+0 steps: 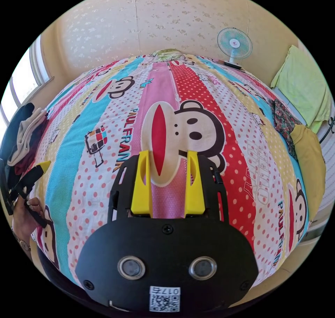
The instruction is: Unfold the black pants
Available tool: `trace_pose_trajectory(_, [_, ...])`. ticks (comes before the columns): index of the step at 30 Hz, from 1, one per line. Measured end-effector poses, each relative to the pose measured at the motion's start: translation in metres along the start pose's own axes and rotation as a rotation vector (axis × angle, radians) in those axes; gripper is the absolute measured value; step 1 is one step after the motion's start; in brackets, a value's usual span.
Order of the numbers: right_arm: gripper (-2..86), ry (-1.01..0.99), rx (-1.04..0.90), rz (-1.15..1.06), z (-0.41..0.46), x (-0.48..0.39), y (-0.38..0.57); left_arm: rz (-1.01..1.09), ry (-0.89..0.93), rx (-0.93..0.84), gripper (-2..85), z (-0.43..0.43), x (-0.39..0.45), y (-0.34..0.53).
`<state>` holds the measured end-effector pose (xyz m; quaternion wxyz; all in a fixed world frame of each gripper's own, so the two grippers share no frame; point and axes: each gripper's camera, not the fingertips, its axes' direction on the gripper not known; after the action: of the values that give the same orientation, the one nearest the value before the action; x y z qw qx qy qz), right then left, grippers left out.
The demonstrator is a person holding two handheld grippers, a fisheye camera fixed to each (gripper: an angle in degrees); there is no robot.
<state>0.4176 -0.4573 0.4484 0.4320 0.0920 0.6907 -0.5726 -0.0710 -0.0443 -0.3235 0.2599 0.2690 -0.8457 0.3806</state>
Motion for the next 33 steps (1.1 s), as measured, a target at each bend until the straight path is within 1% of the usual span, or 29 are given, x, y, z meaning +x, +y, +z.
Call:
trace_pose_trajectory(14, [14.5, 0.019, 0.005, -0.008, 0.033, 0.030, 0.039, 0.011, -0.033, -0.006, 24.1, -0.005, 0.030, -0.026])
trace_pose_trajectory(17, [14.5, 0.019, 0.003, -0.008, 0.040, 0.037, 0.046, 0.003, -0.061, -0.008, 21.8, -0.004, 0.038, -0.031])
trace_pose_trajectory(19, [14.5, 0.020, 0.001, -0.010, 0.045, 0.041, 0.049, -0.049, -0.092, 0.008, 18.5, -0.005, 0.037, -0.034])
trace_pose_trajectory(23, [14.5, 0.020, 0.000, -0.011, 0.054, 0.050, 0.058, -0.042, -0.132, 0.003, 18.3, -0.002, 0.051, -0.041])
trace_pose_trajectory(25, [14.6, 0.024, -0.001, -0.012, 0.058, 0.054, 0.061, 0.000, -0.206, -0.019, 18.4, 0.004, 0.071, -0.048])
trace_pose_trajectory(27, [14.6, 0.026, -0.002, -0.014, 0.063, 0.059, 0.064, 0.007, -0.228, -0.020, 18.5, 0.006, 0.079, -0.051])
trace_pose_trajectory(33, [14.7, -0.008, -0.031, 0.007, 0.074, 0.081, 0.068, 0.011, -0.231, -0.007, 18.5, 0.000, 0.097, -0.061])
